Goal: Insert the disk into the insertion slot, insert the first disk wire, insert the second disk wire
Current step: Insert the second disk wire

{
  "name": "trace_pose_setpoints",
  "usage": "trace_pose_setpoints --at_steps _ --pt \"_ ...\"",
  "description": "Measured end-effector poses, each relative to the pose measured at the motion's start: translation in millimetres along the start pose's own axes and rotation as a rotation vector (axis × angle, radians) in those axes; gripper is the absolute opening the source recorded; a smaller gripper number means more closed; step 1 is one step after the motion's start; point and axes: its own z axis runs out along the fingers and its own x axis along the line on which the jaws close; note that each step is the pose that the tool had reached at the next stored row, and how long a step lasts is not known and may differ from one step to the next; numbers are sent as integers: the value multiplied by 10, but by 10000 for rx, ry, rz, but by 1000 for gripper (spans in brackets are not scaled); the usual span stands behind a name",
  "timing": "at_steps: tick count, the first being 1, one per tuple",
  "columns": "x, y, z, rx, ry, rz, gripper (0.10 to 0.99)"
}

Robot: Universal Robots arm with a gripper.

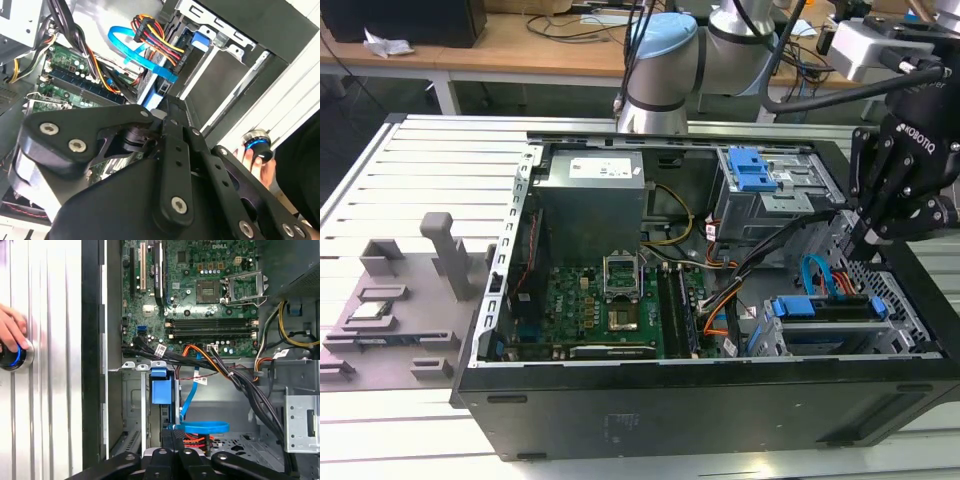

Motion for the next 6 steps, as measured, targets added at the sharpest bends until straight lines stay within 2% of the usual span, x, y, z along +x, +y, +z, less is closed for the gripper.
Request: trace_pose_setpoints --at_steps 6 --pt "0 0 -4 0 2 0 106"
